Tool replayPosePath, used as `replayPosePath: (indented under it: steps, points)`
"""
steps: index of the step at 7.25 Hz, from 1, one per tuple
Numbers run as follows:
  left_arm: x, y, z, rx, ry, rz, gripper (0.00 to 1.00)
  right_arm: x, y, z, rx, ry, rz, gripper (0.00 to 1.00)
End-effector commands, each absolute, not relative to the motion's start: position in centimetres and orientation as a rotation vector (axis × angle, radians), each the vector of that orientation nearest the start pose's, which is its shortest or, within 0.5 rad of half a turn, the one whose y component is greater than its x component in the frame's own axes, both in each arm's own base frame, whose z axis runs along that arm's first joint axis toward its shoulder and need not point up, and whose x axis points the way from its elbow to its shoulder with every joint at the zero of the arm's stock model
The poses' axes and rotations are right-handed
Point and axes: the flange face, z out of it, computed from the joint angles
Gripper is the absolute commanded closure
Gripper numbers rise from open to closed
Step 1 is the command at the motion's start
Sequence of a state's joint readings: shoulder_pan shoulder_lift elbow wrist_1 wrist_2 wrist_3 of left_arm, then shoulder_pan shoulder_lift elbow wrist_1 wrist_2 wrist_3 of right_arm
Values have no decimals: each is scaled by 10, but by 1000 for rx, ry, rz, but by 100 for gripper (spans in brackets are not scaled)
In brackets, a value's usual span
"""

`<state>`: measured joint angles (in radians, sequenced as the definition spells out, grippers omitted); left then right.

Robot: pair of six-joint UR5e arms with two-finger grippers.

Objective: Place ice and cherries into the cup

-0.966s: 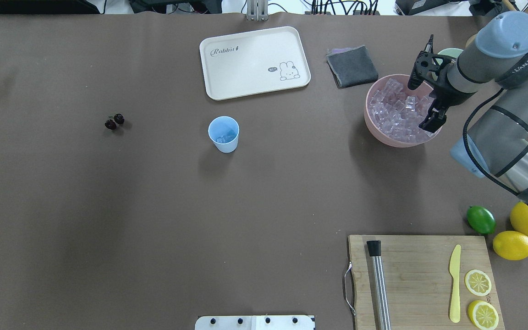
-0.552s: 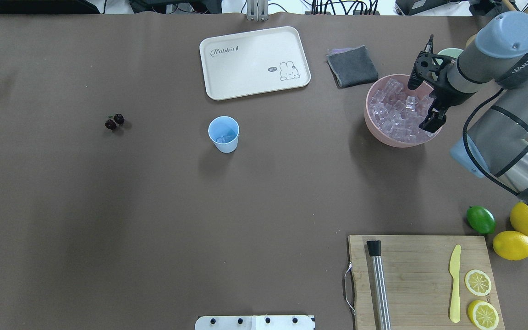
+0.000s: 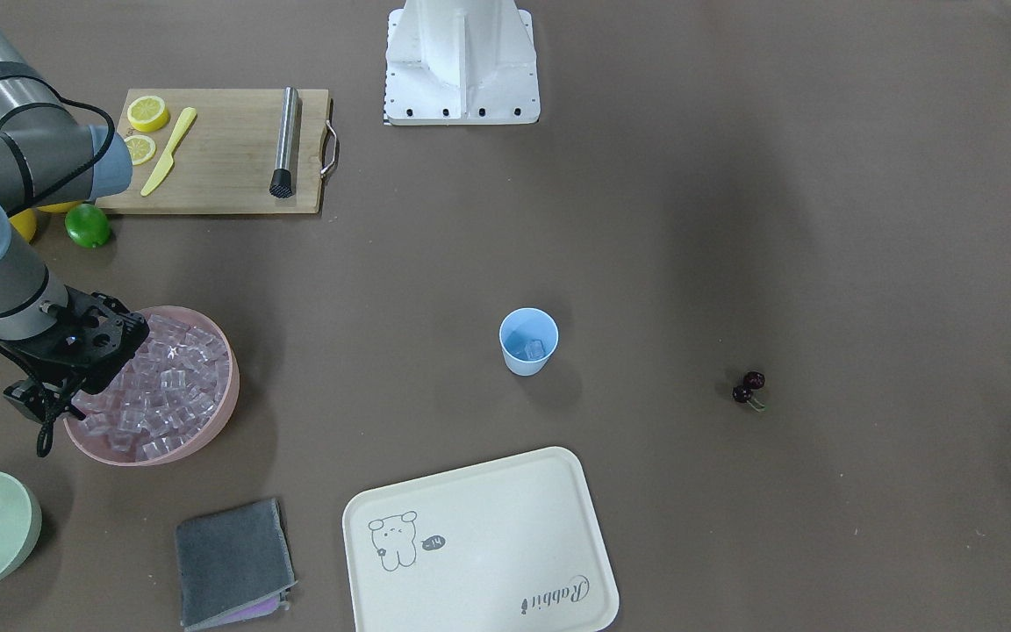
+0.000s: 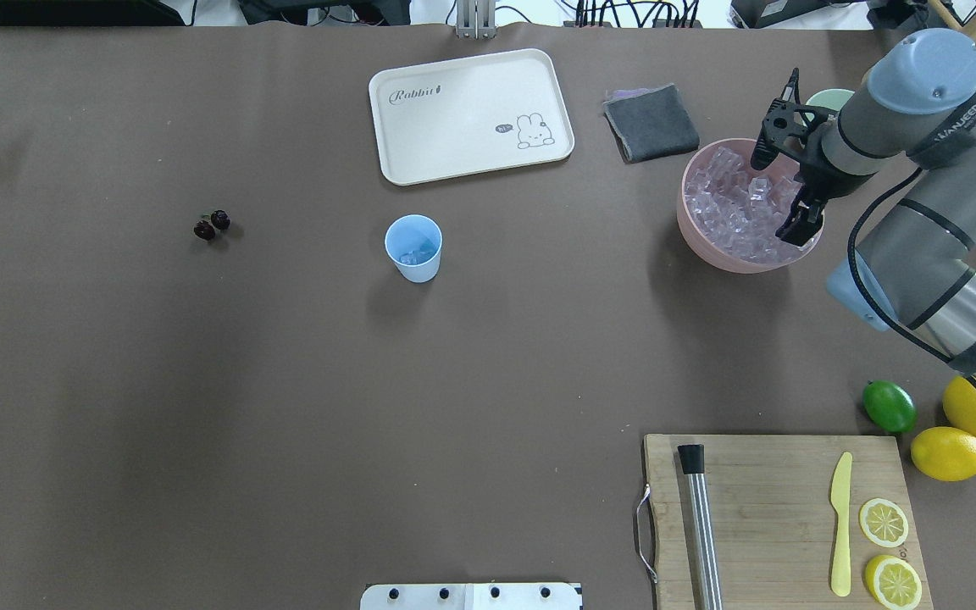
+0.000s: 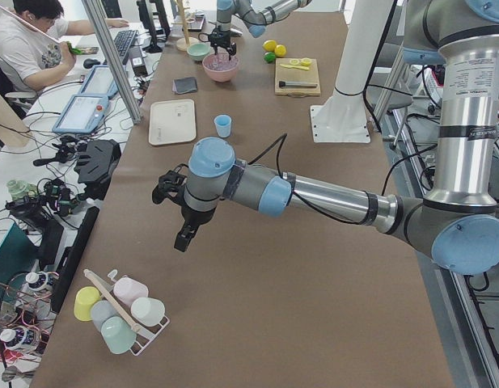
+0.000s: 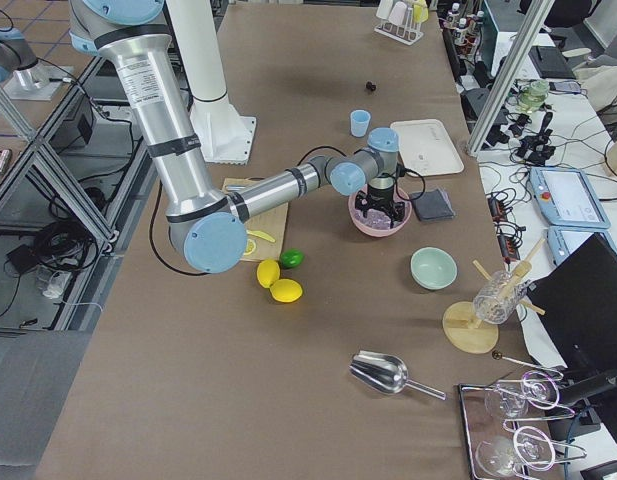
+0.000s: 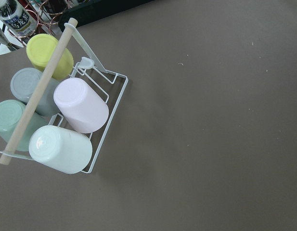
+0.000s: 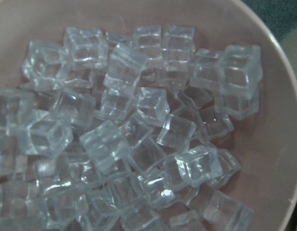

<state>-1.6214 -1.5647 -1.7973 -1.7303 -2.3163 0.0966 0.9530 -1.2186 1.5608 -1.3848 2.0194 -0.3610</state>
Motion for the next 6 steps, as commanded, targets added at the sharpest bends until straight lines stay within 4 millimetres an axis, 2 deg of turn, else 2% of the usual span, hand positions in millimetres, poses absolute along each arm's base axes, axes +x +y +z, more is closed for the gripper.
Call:
replayPosePath:
  steps: [1, 2, 3, 4, 5, 6]
  points:
    - [-91, -496, 532, 416, 708, 185, 2, -302, -581, 461, 477, -512, -1054, 4]
    - [-91, -497, 535, 412, 709, 183, 2, -300, -582, 459, 481, -511, -1053, 6]
    - [-89, -497, 535, 411, 709, 186, 2, -298, -582, 458, 482, -511, -1047, 18]
    - [-91, -497, 533, 415, 708, 185, 2, -296, -583, 458, 480, -511, -1035, 39]
    - [-91, -496, 532, 416, 708, 185, 2, -294, -584, 460, 480, -498, -1028, 51]
    - [-91, -495, 533, 415, 710, 185, 2, -295, -584, 457, 481, -496, -1029, 54]
